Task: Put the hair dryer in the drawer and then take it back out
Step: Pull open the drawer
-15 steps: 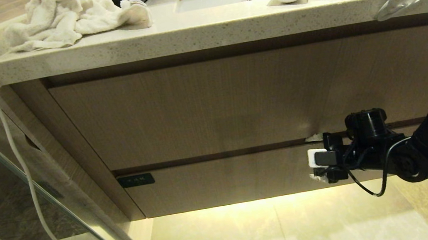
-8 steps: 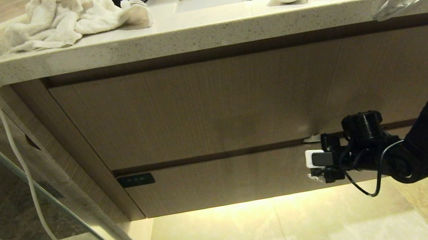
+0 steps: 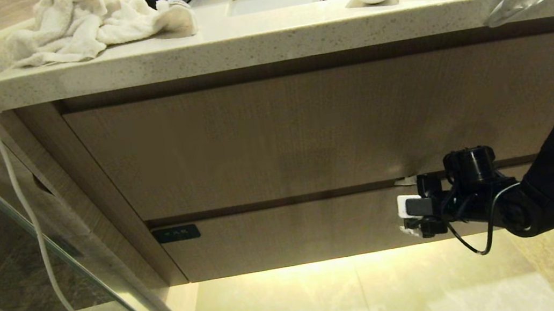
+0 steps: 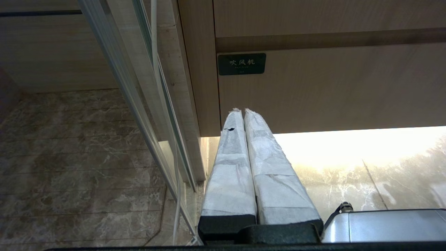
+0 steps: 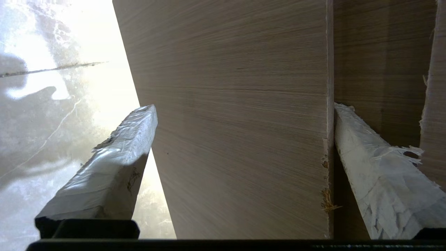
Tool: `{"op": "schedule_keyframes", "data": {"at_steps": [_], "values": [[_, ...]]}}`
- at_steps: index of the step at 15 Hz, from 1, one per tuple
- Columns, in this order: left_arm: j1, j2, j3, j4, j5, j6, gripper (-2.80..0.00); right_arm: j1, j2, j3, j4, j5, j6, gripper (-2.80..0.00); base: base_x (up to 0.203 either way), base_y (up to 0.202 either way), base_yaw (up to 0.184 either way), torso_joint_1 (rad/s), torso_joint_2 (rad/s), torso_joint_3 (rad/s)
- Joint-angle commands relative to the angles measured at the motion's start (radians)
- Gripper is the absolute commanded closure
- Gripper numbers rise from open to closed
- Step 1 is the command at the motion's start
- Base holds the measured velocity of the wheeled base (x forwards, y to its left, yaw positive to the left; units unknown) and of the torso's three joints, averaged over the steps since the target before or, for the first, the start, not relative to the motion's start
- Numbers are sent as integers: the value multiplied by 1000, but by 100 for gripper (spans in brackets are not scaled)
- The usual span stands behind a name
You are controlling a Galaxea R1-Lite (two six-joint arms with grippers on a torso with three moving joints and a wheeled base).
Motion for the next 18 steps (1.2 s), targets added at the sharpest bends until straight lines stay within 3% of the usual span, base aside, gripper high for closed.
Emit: {"op": "schedule_keyframes", "data": {"at_steps": [1, 18], "values": [[0, 2, 0, 0, 0, 0, 0, -5, -12, 11, 13, 1, -9, -280, 0, 0, 0, 0, 0, 0], [0, 1, 2, 0, 0, 0, 0, -24, -104, 49, 269, -38, 4, -280, 0, 0, 0, 0, 0, 0]]}}
